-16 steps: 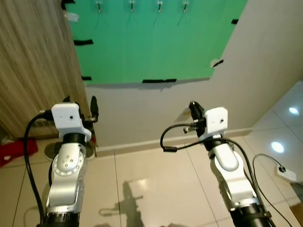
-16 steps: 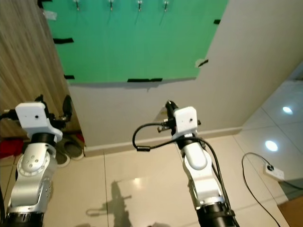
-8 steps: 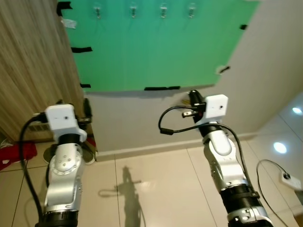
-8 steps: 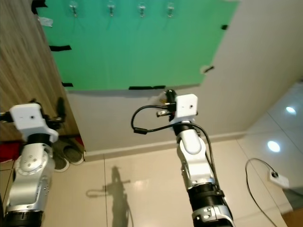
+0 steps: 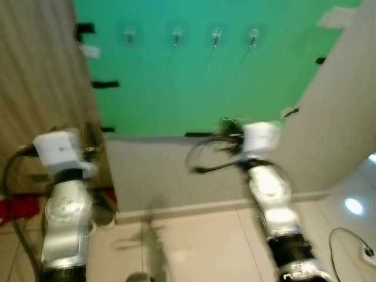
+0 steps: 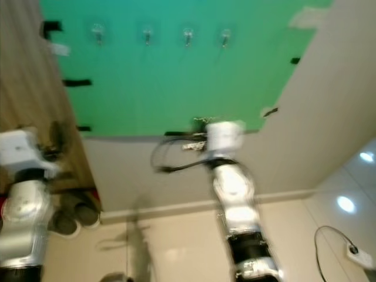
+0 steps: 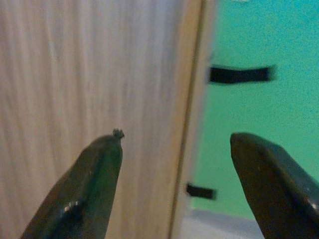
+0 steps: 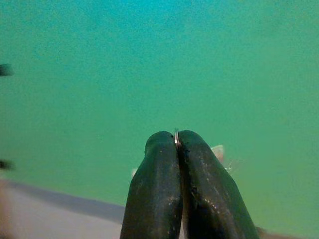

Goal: Hang keys on a hook

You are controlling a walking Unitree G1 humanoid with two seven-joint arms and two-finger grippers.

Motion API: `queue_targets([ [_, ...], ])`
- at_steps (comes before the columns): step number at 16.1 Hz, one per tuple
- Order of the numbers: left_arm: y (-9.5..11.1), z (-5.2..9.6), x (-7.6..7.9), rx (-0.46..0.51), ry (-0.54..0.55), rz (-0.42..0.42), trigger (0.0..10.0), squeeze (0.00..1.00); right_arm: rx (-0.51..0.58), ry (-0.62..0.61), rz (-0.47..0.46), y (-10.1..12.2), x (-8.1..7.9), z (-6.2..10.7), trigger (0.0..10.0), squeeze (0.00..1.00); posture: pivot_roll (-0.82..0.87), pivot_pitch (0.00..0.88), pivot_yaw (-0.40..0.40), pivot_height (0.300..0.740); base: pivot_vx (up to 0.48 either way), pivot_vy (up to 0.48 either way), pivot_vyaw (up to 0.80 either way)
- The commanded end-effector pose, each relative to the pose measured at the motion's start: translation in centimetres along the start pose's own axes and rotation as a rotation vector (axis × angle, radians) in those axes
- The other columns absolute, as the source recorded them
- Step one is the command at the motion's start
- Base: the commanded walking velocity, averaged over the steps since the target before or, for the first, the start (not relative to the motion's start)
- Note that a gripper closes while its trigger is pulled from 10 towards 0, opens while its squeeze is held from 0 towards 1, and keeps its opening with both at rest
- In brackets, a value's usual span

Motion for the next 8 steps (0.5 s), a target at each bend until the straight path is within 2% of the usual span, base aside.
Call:
queue_targets([
  [1, 0.9, 0.0, 1.5, 0.034, -0.043, 0.022, 10.0, 0.0, 0.013, -0.04, 0.022, 0.7, 1.8, 0.4, 10.0, 0.0, -0.01, 0.022, -0.087, 0.74, 0.42, 0.0, 0.0],
  [3, 1.3, 0.0, 1.6, 0.052, -0.051, 0.022, 10.0, 0.0, 0.016, -0.012, 0.012, 1.1, 1.4, 0.2, 10.0, 0.0, 0.0, 0.025, -0.085, 0.74, 0.412, 0.244, 0.0],
  [4, 1.5, 0.0, 2.0, 0.06, -0.071, -0.016, 10.0, 0.0, 0.002, 0.047, -0.004, 1.3, 0.6, -0.2, 10.0, 0.0, 0.0, 0.028, -0.086, 0.74, 0.0, 0.0, 0.0],
  [7, 2.0, -0.2, 2.5, 0.086, -0.116, -0.027, 10.0, 0.0, -0.077, 0.255, -0.179, 2.2, -2.5, -1.4, 10.0, 0.0, 0.0, 0.027, -0.082, 0.74, 0.0, 0.0, 0.0],
  [8, 2.3, -0.4, 2.8, 0.1, -0.139, -0.036, 10.0, 0.0, -0.098, 0.347, -0.226, 3.1, -3.6, -1.9, 10.0, 0.0, 0.0, 0.024, -0.082, 0.74, 0.0, 0.48, 0.0],
])
Point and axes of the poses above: a point about 5 cm out from each wrist's last joint towards the gripper, its own z axis pointing back from the gripper into the wrist, its own y axis along the axis of the wrist's last joint, x = y × z, the point moved 3 cm from there along -z, pointing out of the wrist towards the gripper, and after that the axes turned 10 degrees about -z, right-handed, at the moved point
